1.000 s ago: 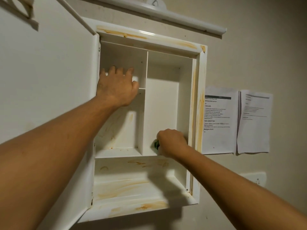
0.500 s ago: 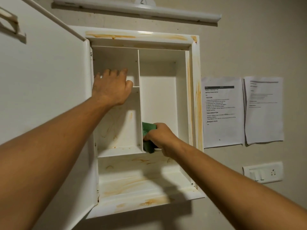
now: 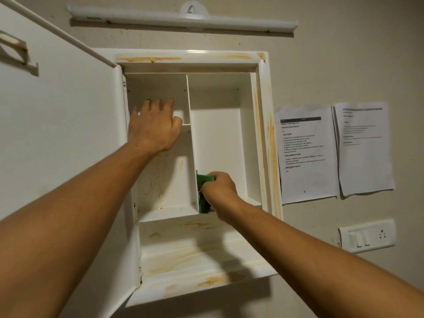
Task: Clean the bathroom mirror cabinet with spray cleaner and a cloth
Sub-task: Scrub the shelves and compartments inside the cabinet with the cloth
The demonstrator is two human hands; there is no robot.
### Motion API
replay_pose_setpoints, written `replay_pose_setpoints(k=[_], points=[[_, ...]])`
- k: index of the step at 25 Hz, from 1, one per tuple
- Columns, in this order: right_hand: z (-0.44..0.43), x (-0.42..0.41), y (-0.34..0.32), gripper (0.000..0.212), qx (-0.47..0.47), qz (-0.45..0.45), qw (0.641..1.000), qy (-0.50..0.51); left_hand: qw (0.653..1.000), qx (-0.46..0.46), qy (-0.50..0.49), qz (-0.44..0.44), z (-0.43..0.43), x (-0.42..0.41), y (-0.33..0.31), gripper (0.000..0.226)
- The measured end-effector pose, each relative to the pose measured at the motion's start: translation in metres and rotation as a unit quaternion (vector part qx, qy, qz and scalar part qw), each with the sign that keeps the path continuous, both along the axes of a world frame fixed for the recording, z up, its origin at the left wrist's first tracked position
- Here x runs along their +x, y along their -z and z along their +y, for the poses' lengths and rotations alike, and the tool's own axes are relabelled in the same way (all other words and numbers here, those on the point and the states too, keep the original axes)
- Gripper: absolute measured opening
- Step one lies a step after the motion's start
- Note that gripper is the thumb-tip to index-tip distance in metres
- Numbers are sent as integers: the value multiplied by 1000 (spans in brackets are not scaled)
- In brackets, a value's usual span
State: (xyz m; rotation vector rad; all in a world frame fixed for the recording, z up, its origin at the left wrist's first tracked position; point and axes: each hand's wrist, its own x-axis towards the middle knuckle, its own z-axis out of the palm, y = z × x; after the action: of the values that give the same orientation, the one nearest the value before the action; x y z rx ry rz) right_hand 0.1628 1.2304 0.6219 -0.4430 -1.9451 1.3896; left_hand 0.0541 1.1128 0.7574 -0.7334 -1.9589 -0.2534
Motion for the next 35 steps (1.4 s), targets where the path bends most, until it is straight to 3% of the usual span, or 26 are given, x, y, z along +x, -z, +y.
replay_pose_setpoints(k=[3,6,10,13,15,17,20,23,26,28,30,32,35], points=[[-12,25,8,18,-54,89,993,-63,1000,9,2,4,0,0,0,72],[-35,35,22,25,-44,85,993,-69,1000,8,-5,11,1,-2,0,72],[-42,39,-41,24,-184,84,974,-104,1000,3,-2,-2,0,1,0,73],[-30,27,-119,23,-149,203,958,-139,1000,6,-3,8,1,1,-1,74],[-28,21,-116,22,-62,224,965,-120,1000,2,-5,7,0,1,-3,74],[-23,25,-65,25,-2,181,980,-85,1000,3,-11,13,1,0,0,73],[-23,41,-5,28,7,64,990,-126,1000,0,-11,7,1,-2,-1,71],[-23,34,-78,19,-99,61,984,-136,1000,6,-7,11,1,-2,4,72],[-24,29,-175,18,-66,203,966,-148,1000,9,-2,21,2,-1,3,71],[-21,11,-168,22,38,248,964,-90,999,7,-10,29,2,-2,1,70],[-23,10,-101,27,112,209,971,-27,999,7,-10,29,2,-3,-1,71],[-19,20,-42,29,101,147,982,-56,999,9,-8,32,2,-4,0,71],[-9,23,-89,19,1,94,991,-97,999,9,-7,33,3,-3,-1,70]])
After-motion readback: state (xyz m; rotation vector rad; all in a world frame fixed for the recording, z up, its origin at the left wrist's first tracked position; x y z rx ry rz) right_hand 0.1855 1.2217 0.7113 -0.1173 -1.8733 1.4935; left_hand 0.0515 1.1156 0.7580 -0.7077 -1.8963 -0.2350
